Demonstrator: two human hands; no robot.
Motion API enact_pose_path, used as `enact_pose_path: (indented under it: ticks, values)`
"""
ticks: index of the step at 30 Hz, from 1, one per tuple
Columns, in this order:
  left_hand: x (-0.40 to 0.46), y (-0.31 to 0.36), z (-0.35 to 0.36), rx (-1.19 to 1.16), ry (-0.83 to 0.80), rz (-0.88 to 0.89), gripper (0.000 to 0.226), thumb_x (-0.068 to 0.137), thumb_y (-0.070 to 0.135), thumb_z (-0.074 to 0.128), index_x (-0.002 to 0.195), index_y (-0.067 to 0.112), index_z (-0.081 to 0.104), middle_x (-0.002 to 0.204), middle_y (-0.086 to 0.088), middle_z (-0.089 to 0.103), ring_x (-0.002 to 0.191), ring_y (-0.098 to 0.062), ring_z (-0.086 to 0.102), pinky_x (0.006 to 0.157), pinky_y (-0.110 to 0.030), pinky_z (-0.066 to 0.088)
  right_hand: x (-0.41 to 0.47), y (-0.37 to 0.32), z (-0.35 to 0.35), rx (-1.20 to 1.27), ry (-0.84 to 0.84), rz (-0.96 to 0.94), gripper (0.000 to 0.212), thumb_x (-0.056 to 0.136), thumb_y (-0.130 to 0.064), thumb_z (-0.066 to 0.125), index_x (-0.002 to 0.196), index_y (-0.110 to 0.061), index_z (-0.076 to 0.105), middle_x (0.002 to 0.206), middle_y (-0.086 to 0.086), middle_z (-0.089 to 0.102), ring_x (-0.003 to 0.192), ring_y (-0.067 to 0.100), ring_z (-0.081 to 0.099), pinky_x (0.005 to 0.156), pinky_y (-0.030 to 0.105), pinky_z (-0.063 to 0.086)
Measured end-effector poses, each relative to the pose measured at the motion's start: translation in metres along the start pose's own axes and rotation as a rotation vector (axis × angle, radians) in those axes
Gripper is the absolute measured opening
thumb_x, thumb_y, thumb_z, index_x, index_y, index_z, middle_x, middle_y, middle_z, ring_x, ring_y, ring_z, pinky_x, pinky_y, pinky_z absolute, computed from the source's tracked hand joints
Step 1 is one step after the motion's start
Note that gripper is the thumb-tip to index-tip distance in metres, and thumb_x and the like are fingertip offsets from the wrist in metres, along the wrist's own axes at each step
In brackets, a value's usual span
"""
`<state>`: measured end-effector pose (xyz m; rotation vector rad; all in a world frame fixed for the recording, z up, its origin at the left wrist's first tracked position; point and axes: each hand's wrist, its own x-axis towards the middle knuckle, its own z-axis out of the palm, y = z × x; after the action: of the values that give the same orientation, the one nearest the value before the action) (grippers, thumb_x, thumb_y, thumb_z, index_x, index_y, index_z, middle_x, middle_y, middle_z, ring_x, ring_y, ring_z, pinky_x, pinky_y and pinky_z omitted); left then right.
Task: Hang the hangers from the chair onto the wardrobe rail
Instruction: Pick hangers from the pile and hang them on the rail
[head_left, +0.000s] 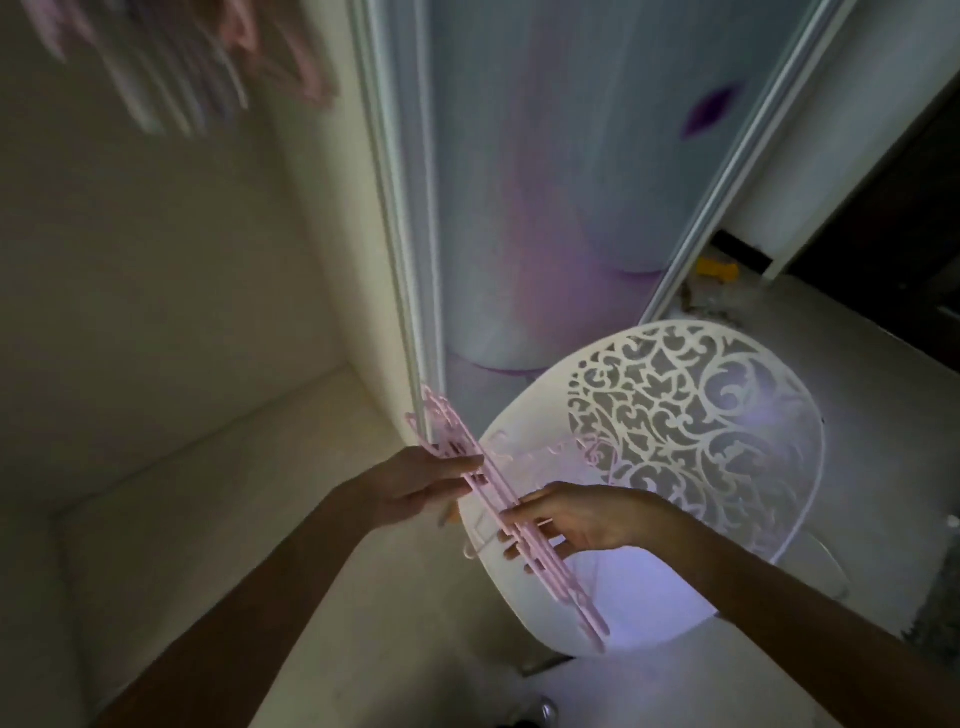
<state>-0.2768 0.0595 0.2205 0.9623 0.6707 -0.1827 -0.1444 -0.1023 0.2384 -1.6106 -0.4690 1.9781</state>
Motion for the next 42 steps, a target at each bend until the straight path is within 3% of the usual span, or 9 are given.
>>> enact_pose_path:
  ticks: [5,7,13,17,19,24,30,37,42]
  values:
    - [-0.102,0.034,-0.092,-0.103,0.201,0.113,0.009,0.087,0.004,0.059,0.09,0.004,0.067,0.076,-0.005,0.074,0.066,-0.009,0.072,0.066,-0.016,0.058,0.025,-0.06,0.081,-0.017,0.004,-0.01,0.033,0.086,-0.04,0.059,0.103,-0.013,0.065,0.124,0.019,0.056,0.105,0.025,0.056,0.09,0.028,0.049]
    - [-0.147,0.048,-0.131,-0.099,0.271,0.156,0.008,0.087,0.009,0.06,0.088,0.006,0.068,0.073,-0.004,0.074,0.063,-0.009,0.071,0.065,-0.017,0.058,0.031,-0.087,0.123,-0.039,0.073,-0.054,0.028,0.09,-0.038,0.055,0.098,-0.014,0.064,0.112,0.011,0.063,0.091,0.017,0.06,0.073,0.023,0.05]
    - [-0.244,0.093,-0.204,-0.015,0.446,0.251,0.029,0.08,0.035,0.066,0.087,0.007,0.068,0.073,-0.002,0.072,0.056,-0.005,0.066,0.048,-0.013,0.051,0.041,-0.16,0.204,-0.067,0.154,-0.209,0.045,0.075,-0.05,0.063,0.102,-0.014,0.067,0.102,0.001,0.071,0.07,0.008,0.06,0.064,0.021,0.046]
    - [-0.297,0.134,-0.23,-0.031,0.577,0.354,0.028,0.081,0.042,0.066,0.076,0.014,0.063,0.076,0.001,0.068,0.059,-0.004,0.063,0.067,-0.019,0.055,0.04,-0.229,0.247,-0.06,0.132,-0.337,0.044,0.076,-0.051,0.061,0.099,-0.013,0.061,0.089,0.005,0.07,0.062,0.01,0.055,0.052,0.019,0.04]
    - [-0.318,0.154,-0.237,-0.062,0.634,0.41,0.027,0.084,0.041,0.064,0.077,0.015,0.059,0.079,0.001,0.065,0.065,-0.006,0.062,0.058,-0.017,0.056,0.039,-0.264,0.266,-0.04,0.111,-0.406,0.042,0.075,-0.049,0.062,0.097,-0.014,0.057,0.082,0.007,0.066,0.053,0.01,0.051,0.046,0.019,0.035]
    - [-0.353,0.2,-0.252,-0.084,0.677,0.521,0.028,0.085,0.04,0.063,0.079,0.014,0.057,0.08,0.0,0.063,0.071,-0.01,0.06,0.056,-0.019,0.056,0.03,-0.344,0.294,-0.045,0.082,-0.607,0.039,0.074,-0.047,0.064,0.101,-0.02,0.054,0.073,0.006,0.063,0.04,0.008,0.042,0.036,0.019,0.034]
    - [-0.367,0.249,-0.261,-0.094,0.751,0.625,0.03,0.086,0.04,0.062,0.078,0.011,0.058,0.075,0.0,0.061,0.044,-0.002,0.061,0.047,-0.017,0.055,0.029,-0.436,0.305,-0.022,0.117,-0.747,0.021,0.088,-0.043,0.053,0.09,-0.023,0.05,0.077,0.013,0.055,0.032,0.008,0.032,0.034,0.017,0.025]
    - [-0.359,0.295,-0.269,-0.136,0.822,0.667,0.029,0.087,0.036,0.062,0.074,0.012,0.056,0.075,-0.001,0.06,0.053,-0.006,0.059,0.044,-0.015,0.052,0.049,-0.521,0.298,0.081,0.177,-0.815,0.013,0.088,-0.039,0.055,0.09,-0.027,0.053,0.076,0.01,0.049,0.044,0.008,0.033,0.031,0.013,0.024]
    - [-0.351,0.319,-0.289,-0.112,0.826,0.609,0.029,0.086,0.039,0.063,0.077,0.011,0.058,0.082,-0.001,0.063,0.071,-0.01,0.06,0.048,-0.017,0.053,0.088,-0.541,0.289,0.06,0.266,-0.742,0.018,0.088,-0.042,0.054,0.093,-0.024,0.052,0.056,0.007,0.05,0.042,0.009,0.031,0.033,0.012,0.023]
